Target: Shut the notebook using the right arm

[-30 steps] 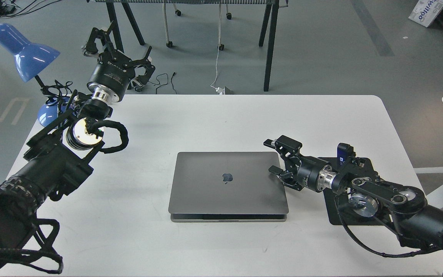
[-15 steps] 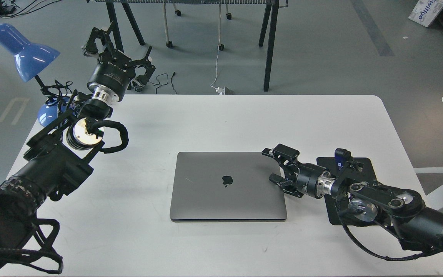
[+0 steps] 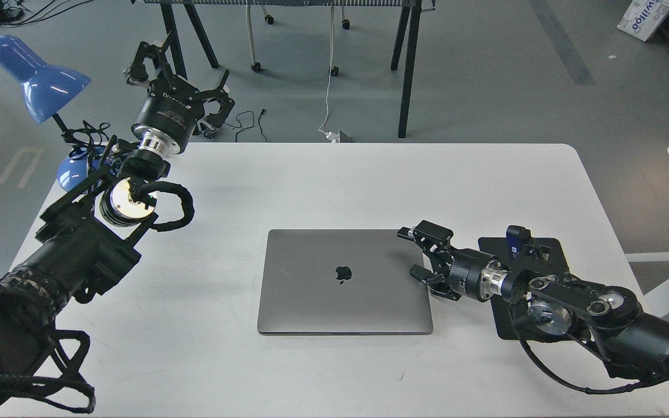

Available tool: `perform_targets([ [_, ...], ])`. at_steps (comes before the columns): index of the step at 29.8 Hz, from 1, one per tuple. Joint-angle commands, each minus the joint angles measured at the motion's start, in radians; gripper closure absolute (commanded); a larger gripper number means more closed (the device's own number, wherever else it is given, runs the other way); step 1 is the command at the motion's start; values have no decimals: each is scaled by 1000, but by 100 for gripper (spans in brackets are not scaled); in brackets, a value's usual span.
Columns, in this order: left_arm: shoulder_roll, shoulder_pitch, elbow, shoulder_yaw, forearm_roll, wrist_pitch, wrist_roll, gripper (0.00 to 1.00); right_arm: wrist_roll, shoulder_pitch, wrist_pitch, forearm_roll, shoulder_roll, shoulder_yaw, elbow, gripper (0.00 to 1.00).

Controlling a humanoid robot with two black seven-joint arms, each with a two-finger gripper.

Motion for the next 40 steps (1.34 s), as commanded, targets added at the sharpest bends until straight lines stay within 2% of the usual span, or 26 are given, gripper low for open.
perform_targets([
  [1, 0, 0, 0, 0, 0, 0, 0, 0, 5, 14, 0, 6, 1, 17, 2, 0],
  [5, 0, 0, 0, 0, 0, 0, 0, 0, 19, 23, 5, 13, -11, 102, 5, 0],
  [13, 0, 0, 0, 2, 2, -1, 0, 0, 19, 9, 17, 48, -31, 578, 0, 0],
  [17, 0, 0, 0, 2, 0, -1, 0, 0, 19, 4, 17, 154, -29, 739, -24, 0],
  [27, 0, 0, 0, 2, 0, 0, 0, 0, 5, -5, 72, 466, -29, 866, -152, 0],
  [40, 2, 0, 0, 2, 0, -1, 0, 0, 13, 23, 75, 493, -17, 879, -179, 0],
])
